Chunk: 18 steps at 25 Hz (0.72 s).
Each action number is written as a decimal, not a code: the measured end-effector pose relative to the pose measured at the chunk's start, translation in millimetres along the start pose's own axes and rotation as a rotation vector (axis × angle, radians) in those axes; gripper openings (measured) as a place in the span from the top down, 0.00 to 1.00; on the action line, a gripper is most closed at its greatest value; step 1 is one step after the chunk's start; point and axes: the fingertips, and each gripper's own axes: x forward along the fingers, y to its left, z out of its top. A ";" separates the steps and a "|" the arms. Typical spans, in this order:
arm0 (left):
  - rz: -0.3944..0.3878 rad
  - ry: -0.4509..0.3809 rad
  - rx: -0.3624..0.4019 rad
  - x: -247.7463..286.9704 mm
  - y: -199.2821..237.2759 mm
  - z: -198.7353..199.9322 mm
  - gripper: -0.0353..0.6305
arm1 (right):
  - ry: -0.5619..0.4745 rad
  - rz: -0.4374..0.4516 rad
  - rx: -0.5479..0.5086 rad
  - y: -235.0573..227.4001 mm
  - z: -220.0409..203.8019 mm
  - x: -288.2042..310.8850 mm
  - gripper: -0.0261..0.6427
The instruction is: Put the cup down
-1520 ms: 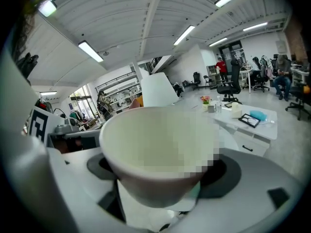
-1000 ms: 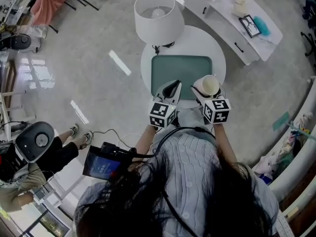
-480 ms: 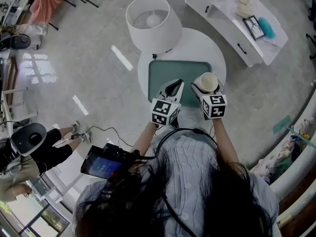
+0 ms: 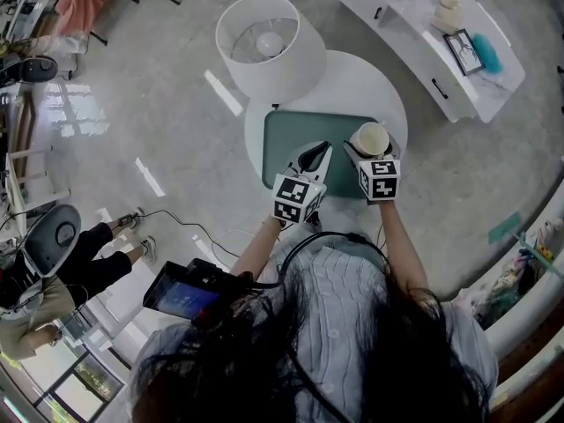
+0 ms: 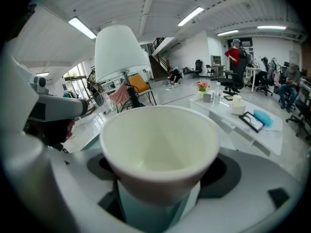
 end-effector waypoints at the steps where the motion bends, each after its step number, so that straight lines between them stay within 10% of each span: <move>1: 0.003 0.003 -0.001 1.9 1.0 0.3 0.92 | 0.008 -0.002 -0.002 -1.4 -1.4 3.7 0.33; 18: 0.008 0.025 -0.014 12.8 8.2 3.4 0.92 | 0.008 -0.055 -0.151 -3.8 5.0 33.8 0.33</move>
